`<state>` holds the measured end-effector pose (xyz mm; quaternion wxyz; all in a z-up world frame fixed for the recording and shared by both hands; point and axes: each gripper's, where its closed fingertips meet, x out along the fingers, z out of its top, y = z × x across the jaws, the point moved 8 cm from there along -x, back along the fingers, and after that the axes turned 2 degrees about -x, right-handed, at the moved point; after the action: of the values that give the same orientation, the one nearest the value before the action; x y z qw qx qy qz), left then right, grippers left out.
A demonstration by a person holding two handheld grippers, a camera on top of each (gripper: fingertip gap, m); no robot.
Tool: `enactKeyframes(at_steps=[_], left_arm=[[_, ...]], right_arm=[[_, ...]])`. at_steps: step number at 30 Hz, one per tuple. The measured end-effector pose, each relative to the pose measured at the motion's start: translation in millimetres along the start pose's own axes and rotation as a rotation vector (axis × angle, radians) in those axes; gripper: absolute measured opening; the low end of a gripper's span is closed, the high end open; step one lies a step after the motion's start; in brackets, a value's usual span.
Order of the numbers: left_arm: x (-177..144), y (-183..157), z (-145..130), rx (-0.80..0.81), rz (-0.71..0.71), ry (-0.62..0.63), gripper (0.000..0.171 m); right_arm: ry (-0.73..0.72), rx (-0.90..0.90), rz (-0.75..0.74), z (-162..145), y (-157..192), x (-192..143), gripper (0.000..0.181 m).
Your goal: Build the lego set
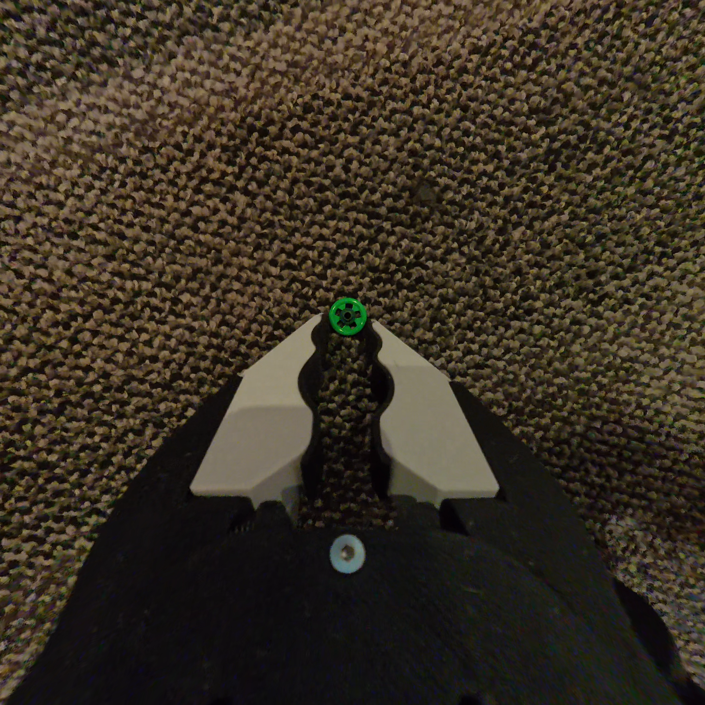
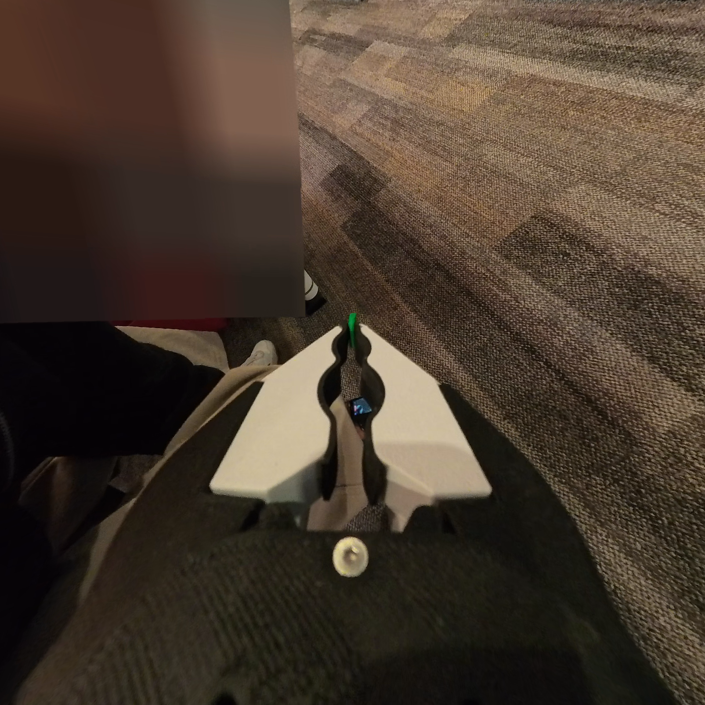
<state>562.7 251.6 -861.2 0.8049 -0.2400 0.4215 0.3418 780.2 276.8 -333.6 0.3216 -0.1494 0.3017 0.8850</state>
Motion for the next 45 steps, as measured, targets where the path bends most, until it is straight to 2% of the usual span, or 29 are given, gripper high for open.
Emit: enactKeyframes(at_steps=[1, 4, 7, 10, 13, 16, 20, 24, 27, 29, 32, 33, 36, 38, 42, 45], left_arm=[[0.1, 0.4, 0.4, -0.012, -0.006, 0.003, 0.017], [-0.6, 2.5, 2.5, -0.008, -0.022, 0.015, 0.017], [-12.1, 10.8, 12.9, -0.022, 0.012, -0.026, 0.017], [-42.9, 36.3, 33.5, -0.052, 0.115, -0.107, 0.017], [-93.2, 74.8, 59.1, -0.094, 0.214, -0.174, 0.017], [-159.9, 116.9, 91.5, -0.120, 0.327, -0.242, 0.017], [-271.0, 153.9, 142.2, -0.140, 0.485, -0.365, 0.017], [-396.7, 152.1, 179.0, -0.186, 0.608, -0.507, 0.017], [-490.1, 130.0, 181.6, -0.264, 0.631, -0.608, 0.017], [-550.8, 111.7, 166.8, -0.325, 0.651, -0.645, 0.017], [-641.7, 89.7, 123.0, -0.417, 0.741, -0.661, 0.017], [-671.2, 85.4, 104.0, -0.443, 0.783, -0.657, 0.017], [-752.9, 78.7, 36.3, -0.546, 0.913, -0.617, 0.017], [-799.6, 76.7, -11.7, -0.626, 0.991, -0.601, 0.018], [-859.4, 82.7, -91.2, -0.780, 1.028, -0.517, 0.017], [-883.4, 93.6, -129.2, -0.849, 1.036, -0.452, 0.017]], right_arm=[[0.007, -0.001, 0.002, -1.0, 0.3, 1.2, 0.001], [0.017, -0.004, 0.006, -2.1, 1.4, 4.2, 0.001], [0.016, -0.005, 0.019, -0.5, 4.2, 6.4, 0.001], [0.005, -0.019, 0.043, 3.9, 10.6, 8.1, 0.000], [-0.027, -0.039, 0.085, 13.9, 21.6, 7.1, 0.000], [-0.073, -0.069, 0.145, 27.0, 38.4, 3.5, 0.000], [-0.126, -0.115, 0.234, 41.1, 66.3, -3.4, 0.000], [-0.141, -0.197, 0.297, 52.7, 99.0, -12.7, 0.000], [-0.210, -0.181, 0.412, 75.1, 128.3, -22.4, 0.000], [-0.277, -0.181, 0.469, 90.7, 144.5, -23.7, 0.000], [-0.273, -0.232, 0.490, 102.3, 162.6, -2.5, 0.000], [-0.252, -0.206, 0.530, 105.1, 170.9, 9.0, 0.000], [-0.260, -0.020, 0.789, 116.6, 209.8, 38.0, 0.000], [-0.246, -0.027, 0.856, 118.0, 239.8, 58.9, 0.000], [-0.151, -0.186, 0.950, 104.3, 305.7, 93.3, 0.000], [-0.096, -0.229, 1.030, 93.2, 342.0, 111.2, 0.000]])
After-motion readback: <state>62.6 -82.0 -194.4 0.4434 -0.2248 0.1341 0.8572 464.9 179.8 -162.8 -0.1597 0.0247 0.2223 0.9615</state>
